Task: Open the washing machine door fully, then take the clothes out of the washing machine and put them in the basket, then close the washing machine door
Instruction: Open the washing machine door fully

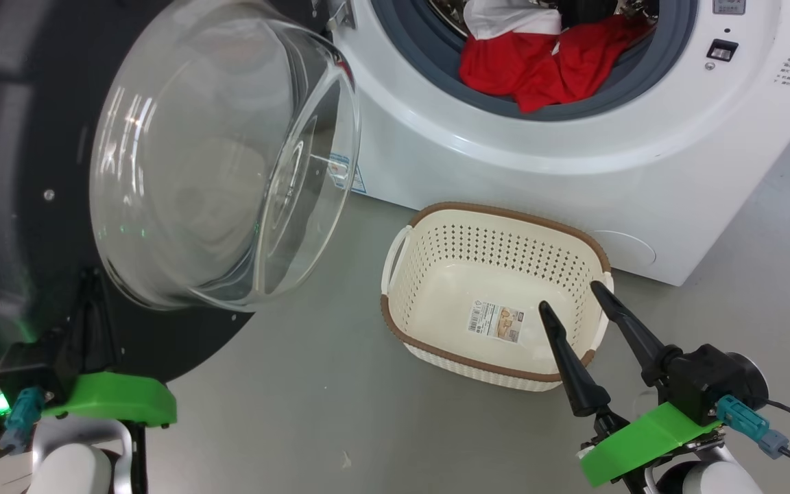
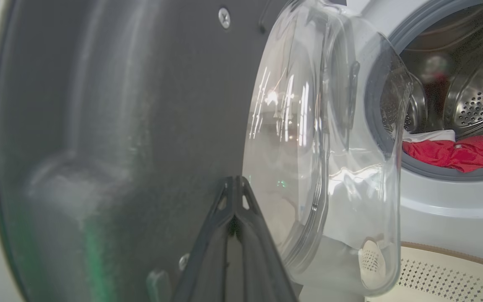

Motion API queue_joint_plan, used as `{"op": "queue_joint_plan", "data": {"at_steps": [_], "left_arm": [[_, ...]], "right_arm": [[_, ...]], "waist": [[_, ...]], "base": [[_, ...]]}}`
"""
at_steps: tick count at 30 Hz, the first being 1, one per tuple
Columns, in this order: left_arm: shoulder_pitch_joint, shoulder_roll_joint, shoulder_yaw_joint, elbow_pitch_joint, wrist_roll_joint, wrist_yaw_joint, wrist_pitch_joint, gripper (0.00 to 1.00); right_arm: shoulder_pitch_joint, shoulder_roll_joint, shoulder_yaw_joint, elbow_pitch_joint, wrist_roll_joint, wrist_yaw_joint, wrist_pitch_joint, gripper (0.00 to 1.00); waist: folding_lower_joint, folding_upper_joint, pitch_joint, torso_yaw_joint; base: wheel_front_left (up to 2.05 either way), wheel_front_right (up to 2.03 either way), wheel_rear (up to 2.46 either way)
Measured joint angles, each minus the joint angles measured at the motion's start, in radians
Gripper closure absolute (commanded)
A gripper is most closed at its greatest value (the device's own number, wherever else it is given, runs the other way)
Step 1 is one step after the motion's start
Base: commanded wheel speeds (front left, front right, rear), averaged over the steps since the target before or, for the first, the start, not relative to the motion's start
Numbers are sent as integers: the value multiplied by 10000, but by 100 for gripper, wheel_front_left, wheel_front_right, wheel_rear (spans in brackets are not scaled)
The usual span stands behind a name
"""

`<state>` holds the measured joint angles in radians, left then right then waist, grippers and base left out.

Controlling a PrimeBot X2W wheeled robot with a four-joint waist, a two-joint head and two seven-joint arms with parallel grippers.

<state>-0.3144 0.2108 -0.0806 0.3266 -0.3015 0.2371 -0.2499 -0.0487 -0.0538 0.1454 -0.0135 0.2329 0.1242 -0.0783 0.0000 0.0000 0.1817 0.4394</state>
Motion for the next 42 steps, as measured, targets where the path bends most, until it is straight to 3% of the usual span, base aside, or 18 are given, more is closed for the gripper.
{"op": "queue_joint_plan", "data": {"at_steps": [13,42], "left_arm": [[-450,174,556,600,-17,-15,-40,100],[-1613,238,1883,2497,577,-627,-67,100]], "right_arm": [[-57,0,-10,-173,-178,0,174,0],[-180,-4,4,-433,-502,2,583,0]], "waist": [[0,0,165,-32],[0,0,435,19]], "base": [[0,0,0],[0,0,0]]}}
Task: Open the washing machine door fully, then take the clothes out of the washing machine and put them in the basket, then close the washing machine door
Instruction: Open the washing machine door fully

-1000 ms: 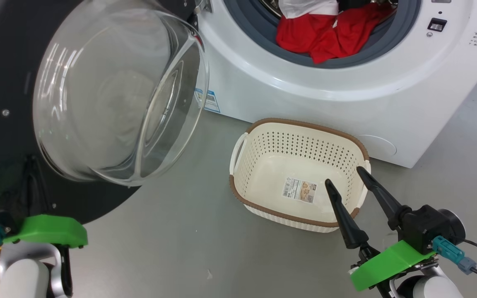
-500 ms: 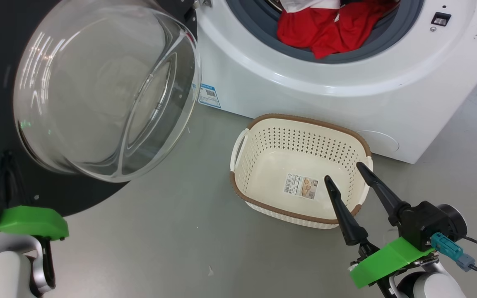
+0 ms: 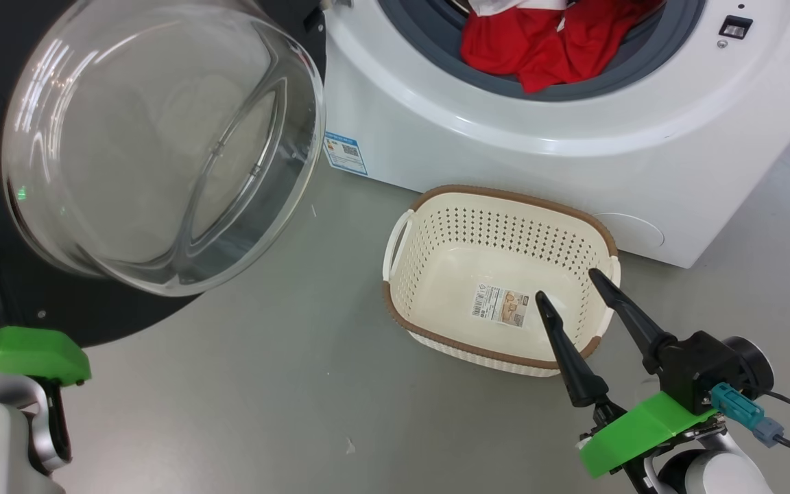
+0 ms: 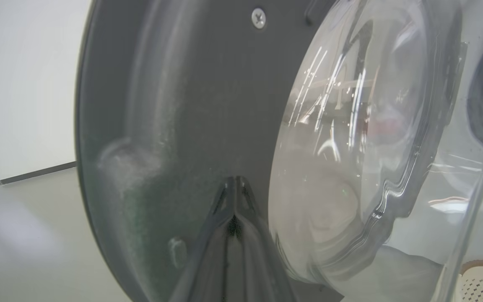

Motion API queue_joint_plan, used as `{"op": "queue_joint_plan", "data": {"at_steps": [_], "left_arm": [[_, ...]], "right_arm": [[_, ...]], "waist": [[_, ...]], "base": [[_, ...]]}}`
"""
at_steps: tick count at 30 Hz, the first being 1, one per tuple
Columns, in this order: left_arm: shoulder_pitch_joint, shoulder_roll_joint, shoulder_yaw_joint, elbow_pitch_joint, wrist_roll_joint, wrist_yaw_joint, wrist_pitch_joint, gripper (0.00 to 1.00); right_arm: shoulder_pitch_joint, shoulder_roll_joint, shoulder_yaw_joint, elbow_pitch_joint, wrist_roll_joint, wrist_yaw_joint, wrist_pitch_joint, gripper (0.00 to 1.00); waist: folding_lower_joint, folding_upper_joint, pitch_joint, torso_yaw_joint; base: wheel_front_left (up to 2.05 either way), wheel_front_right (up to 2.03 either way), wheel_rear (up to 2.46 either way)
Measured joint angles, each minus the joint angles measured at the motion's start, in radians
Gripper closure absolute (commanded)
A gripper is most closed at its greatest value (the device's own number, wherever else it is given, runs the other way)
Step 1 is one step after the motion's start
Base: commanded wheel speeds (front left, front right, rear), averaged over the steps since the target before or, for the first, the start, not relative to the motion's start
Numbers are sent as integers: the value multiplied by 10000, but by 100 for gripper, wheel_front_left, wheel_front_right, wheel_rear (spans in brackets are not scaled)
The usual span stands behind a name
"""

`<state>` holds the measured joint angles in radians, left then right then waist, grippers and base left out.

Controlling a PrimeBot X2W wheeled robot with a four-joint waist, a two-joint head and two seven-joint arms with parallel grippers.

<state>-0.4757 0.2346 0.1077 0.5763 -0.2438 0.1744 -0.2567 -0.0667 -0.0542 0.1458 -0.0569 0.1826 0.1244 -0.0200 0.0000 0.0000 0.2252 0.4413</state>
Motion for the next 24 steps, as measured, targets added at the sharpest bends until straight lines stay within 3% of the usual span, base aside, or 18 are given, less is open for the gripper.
{"op": "queue_joint_plan", "data": {"at_steps": [16,24], "left_arm": [[-448,-105,633,629,261,-142,0,100],[-399,-675,938,144,257,-270,0,100]], "right_arm": [[-1,-2,25,-48,-82,0,81,0],[-19,-2,27,86,-21,0,-36,0]], "waist": [[0,0,42,-32],[0,0,-3,-1]], "base": [[0,0,0],[0,0,0]]}}
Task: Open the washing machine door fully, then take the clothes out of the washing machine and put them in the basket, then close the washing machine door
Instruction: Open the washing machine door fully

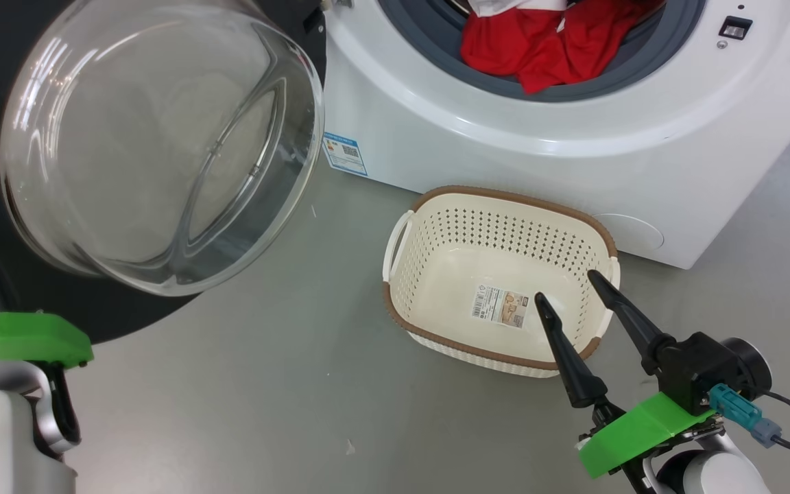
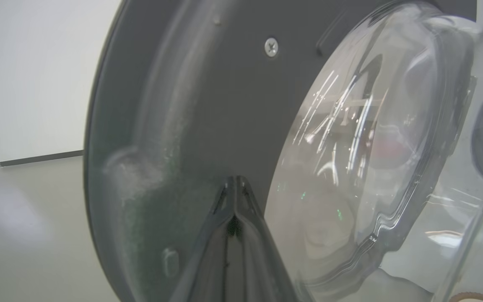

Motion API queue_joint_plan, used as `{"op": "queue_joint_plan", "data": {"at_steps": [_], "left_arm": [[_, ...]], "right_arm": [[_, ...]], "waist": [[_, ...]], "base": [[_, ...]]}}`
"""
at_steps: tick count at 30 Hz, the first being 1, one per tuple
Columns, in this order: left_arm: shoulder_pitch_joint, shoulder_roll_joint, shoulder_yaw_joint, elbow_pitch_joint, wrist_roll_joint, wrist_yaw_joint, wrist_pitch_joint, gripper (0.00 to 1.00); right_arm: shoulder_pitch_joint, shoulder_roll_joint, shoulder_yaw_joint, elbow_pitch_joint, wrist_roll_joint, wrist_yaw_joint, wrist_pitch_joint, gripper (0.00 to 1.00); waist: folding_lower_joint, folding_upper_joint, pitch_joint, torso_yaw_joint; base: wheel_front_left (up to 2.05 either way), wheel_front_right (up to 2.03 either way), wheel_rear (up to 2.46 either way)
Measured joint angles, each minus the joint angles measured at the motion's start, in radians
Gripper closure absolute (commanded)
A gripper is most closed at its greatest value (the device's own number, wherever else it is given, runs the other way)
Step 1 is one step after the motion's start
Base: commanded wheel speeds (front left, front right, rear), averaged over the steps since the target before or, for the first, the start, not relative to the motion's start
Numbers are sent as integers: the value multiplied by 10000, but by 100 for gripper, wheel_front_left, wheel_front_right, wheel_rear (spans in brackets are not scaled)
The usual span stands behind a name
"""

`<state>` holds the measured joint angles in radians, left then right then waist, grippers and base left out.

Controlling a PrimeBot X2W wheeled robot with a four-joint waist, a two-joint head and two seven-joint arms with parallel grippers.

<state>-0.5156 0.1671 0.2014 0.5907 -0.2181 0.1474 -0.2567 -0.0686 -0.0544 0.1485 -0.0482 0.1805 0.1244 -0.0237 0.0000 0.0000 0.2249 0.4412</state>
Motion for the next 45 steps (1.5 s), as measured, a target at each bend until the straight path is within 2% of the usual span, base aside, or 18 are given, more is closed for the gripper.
{"op": "queue_joint_plan", "data": {"at_steps": [3,4,5,6,7,8,19,28,35,40,45], "left_arm": [[62,-136,15,-305,65,-69,0,100],[84,-211,27,-395,79,-71,0,64],[110,-280,31,-485,79,-73,0,54],[178,-330,29,-616,81,-73,0,49],[275,-366,25,-742,109,-75,0,3],[376,-397,31,-878,136,-82,0,0],[1564,-888,-150,-3018,148,-493,0,0],[2191,-989,-314,-4324,-56,-548,0,0],[2720,-997,-1005,-5254,-263,-1256,35,0],[3217,-940,-1306,-5584,-165,-1338,278,0],[3589,-897,-1501,-5856,-221,-1603,320,0]], "right_arm": [[-5,0,0,67,35,0,-58,0],[-7,0,-6,90,38,0,-117,0],[-10,0,-10,117,42,0,-134,0],[-12,0,-17,144,44,-2,-176,0],[-12,-2,-27,161,61,0,-207,0],[-12,-2,-31,174,86,0,-221,0],[-19,0,-61,543,391,-2,-752,0],[-24,0,-364,683,383,0,-1103,0],[-23,8,-518,802,428,0,-1444,0],[-16,10,-708,913,485,-2,-1622,0],[1,13,-748,945,485,0,-1716,0]], "waist": [[0,0,-36,-14],[0,0,-47,-26],[0,0,-61,-40],[0,0,-77,-57],[0,0,-96,-76],[0,0,-116,-96],[0,0,-393,-435],[0,0,-560,-848],[0,0,-732,-1282],[-1,0,-886,-1660],[0,0,-1033,-2113]], "base": [[0,0,0],[0,0,0],[0,0,0],[0,0,0],[0,0,0],[0,0,0],[0,0,0],[0,0,0],[0,0,0],[0,0,0],[0,0,0]]}}
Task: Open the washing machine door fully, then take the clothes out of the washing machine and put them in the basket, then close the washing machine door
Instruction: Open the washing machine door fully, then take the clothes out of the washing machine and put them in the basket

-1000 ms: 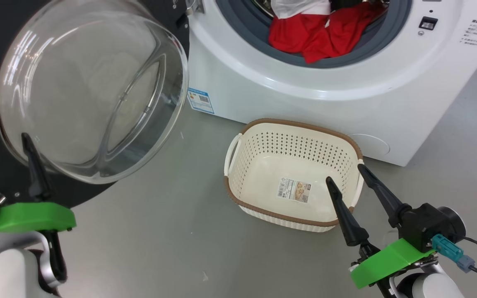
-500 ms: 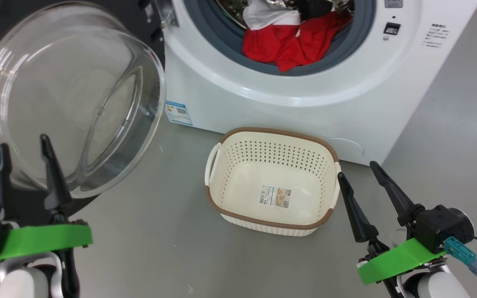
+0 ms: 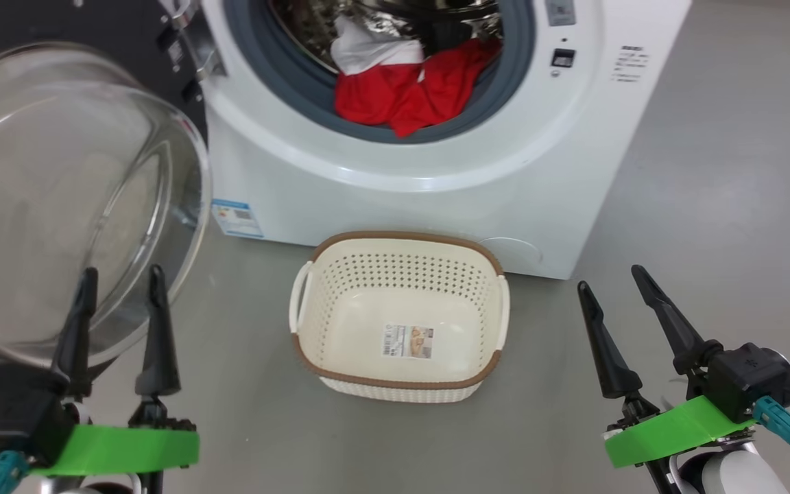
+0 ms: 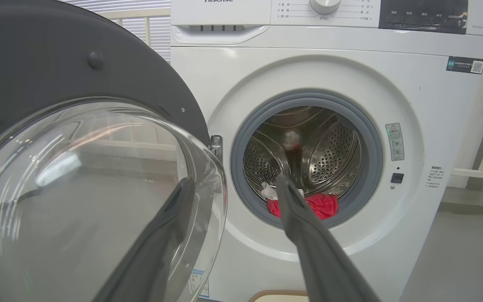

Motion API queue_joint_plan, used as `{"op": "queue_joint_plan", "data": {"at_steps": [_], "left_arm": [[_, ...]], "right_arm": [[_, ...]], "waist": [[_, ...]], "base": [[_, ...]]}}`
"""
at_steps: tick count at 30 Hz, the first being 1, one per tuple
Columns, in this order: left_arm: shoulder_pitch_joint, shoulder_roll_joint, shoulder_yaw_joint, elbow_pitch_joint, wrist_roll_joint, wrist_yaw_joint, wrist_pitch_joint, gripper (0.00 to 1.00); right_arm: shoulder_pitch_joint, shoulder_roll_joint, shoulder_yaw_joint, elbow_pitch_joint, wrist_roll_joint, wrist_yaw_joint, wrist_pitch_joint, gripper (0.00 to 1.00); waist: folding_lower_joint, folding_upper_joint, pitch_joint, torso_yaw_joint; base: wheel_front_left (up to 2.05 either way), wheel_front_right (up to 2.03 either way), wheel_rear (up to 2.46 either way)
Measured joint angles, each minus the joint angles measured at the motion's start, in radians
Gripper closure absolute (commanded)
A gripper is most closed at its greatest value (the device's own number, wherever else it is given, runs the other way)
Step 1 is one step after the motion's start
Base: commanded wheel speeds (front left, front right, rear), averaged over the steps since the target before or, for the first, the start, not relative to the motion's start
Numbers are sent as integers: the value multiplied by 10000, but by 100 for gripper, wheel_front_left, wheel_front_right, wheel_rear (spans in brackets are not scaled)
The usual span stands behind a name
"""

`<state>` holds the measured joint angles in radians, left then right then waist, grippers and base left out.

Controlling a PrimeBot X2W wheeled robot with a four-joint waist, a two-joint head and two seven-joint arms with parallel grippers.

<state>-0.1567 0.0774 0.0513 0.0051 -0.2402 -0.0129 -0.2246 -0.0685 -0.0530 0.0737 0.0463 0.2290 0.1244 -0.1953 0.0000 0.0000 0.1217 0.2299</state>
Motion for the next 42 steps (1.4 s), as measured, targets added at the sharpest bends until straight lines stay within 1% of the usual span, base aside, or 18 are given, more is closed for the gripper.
{"op": "queue_joint_plan", "data": {"at_steps": [2,8,24,33,42], "left_arm": [[124,21,-82,-29,-63,-115,15,0],[364,13,-357,-19,-184,-240,130,0],[1124,12,-562,171,-299,-228,102,0],[1499,40,-581,199,-215,-213,-73,0],[1763,50,-667,221,-144,-102,-150,0]], "right_arm": [[14,2,-54,6,0,0,-46,0],[93,4,-142,2,4,0,-88,0],[885,31,-675,-138,251,0,-339,0],[1391,73,-988,-360,261,0,-424,0],[1484,121,-1139,-558,261,0,-424,0]], "waist": [[0,0,-50,-197],[0,0,-195,-791],[0,0,-630,-2203],[0,0,-880,-2539],[0,0,-863,-2638]], "base": [[0,0,0],[0,0,0],[0,0,0],[0,0,0],[0,0,0]]}}
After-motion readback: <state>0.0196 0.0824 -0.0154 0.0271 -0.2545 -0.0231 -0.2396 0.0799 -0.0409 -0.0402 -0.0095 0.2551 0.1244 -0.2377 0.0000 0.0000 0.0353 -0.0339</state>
